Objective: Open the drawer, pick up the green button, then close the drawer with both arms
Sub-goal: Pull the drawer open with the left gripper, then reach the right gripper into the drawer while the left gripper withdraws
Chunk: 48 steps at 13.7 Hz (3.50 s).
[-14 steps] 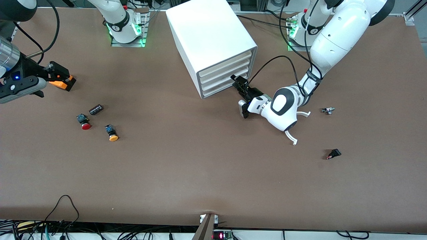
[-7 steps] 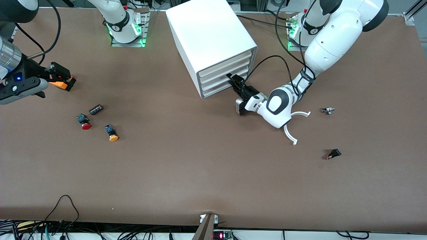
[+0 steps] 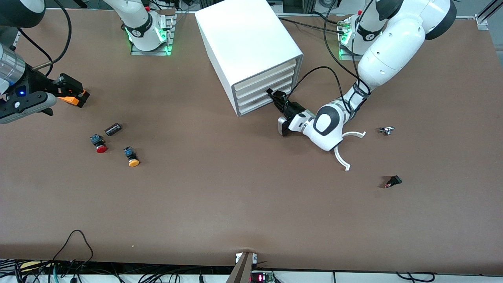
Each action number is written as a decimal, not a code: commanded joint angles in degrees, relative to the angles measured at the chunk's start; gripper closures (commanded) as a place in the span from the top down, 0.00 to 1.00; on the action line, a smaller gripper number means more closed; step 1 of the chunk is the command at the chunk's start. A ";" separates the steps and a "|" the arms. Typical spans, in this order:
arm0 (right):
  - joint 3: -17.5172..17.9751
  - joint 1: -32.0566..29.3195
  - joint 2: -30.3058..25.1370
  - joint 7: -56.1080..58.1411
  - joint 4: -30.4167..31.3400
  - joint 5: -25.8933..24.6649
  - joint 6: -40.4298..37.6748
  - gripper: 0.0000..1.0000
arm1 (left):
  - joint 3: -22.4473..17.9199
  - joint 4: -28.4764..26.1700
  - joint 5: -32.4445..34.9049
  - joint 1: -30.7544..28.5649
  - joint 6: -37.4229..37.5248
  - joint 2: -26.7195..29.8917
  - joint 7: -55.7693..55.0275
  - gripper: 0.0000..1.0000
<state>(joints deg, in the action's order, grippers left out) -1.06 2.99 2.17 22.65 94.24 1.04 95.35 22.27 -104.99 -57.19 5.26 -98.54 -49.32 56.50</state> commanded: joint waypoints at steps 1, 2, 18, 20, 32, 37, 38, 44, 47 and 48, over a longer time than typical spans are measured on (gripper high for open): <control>0.18 -0.26 0.73 -0.59 -1.52 0.28 -0.51 1.00 | 0.05 0.40 -1.52 -0.42 0.54 -0.25 -0.16 0.00; 0.18 -0.35 0.81 0.20 -1.52 0.28 -0.43 1.00 | -0.12 0.58 -1.52 -0.68 0.54 -0.16 -0.25 0.00; 0.79 1.67 8.36 1.69 -1.78 0.46 3.27 1.00 | -3.38 4.09 -5.12 -4.99 -0.16 -0.08 -0.78 0.02; 0.79 3.07 8.46 2.49 -1.78 0.37 3.27 1.00 | -3.55 4.18 -5.12 -5.43 -0.16 -0.08 -0.69 0.02; 1.14 24.85 17.23 -34.98 -10.82 5.91 4.14 1.00 | -5.04 4.62 -3.03 -8.68 3.17 0.62 -11.13 1.00; 1.14 36.54 26.81 -56.45 -17.42 5.64 11.95 1.00 | -5.31 8.21 12.95 -16.67 6.50 4.05 -16.06 1.00; 1.06 38.39 29.01 -59.18 -19.25 5.47 13.10 1.00 | -5.49 10.31 16.29 -18.07 8.34 4.49 -17.03 1.00; 0.70 46.22 41.32 -74.66 -29.12 3.01 15.91 1.00 | -5.57 18.76 41.34 -22.13 10.38 9.76 -18.89 1.00; 0.70 47.99 43.70 -78.62 -28.94 1.17 16.19 1.00 | -5.49 23.33 53.29 -22.66 10.12 12.40 -18.88 1.00; 0.70 48.43 43.88 -79.68 -28.24 1.07 16.19 1.00 | -5.49 24.65 55.24 -22.75 10.12 13.01 -18.88 1.00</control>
<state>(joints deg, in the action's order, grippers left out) 0.37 50.14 44.65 -54.21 67.74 3.20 112.04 16.59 -82.60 -6.42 -17.47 -89.01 -38.07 38.46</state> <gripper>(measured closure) 0.000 0.000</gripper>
